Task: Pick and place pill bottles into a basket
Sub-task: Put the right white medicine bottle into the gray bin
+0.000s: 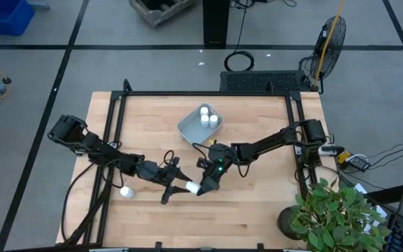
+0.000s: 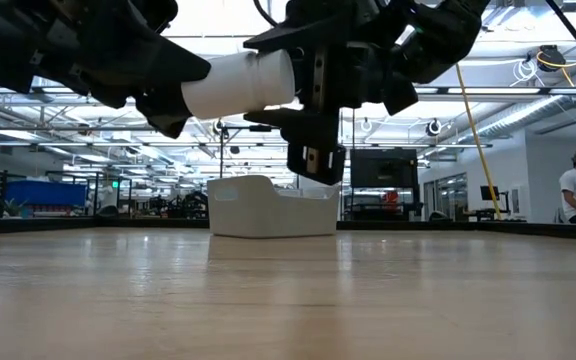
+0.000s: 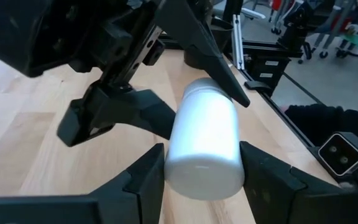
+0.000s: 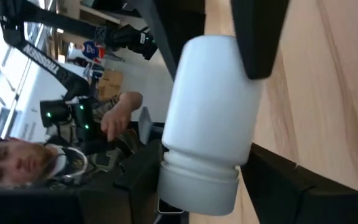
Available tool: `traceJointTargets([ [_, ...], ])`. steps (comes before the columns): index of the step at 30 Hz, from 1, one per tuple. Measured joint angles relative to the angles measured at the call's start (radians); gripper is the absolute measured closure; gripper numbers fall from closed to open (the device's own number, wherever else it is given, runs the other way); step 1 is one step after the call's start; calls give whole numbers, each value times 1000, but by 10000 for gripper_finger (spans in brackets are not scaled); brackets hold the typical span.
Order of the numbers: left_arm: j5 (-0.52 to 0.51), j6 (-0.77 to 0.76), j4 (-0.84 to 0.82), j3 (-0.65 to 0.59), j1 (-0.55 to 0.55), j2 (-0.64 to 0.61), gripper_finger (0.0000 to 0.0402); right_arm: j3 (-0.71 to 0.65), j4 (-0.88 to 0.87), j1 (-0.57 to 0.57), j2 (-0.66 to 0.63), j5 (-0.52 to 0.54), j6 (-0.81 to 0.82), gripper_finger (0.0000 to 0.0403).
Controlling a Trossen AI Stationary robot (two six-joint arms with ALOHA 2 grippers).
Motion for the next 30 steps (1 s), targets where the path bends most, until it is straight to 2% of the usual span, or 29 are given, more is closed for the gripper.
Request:
traceJointTargets([
  [16, 143, -17, 13, 3, 1, -8, 218, 0, 51, 24, 1, -32, -303, 180],
  [20, 171, -20, -1, 3, 1, -15, 219, 4, 23, 36, 0, -16, -314, 177],
  [24, 259, -11, -52, -3, -3, -41, 219, 4, 21, 34, -2, -14, -297, 178],
  [30, 223, -22, -60, -1, -9, -55, 219, 4, 37, 30, -3, -20, -314, 181],
])
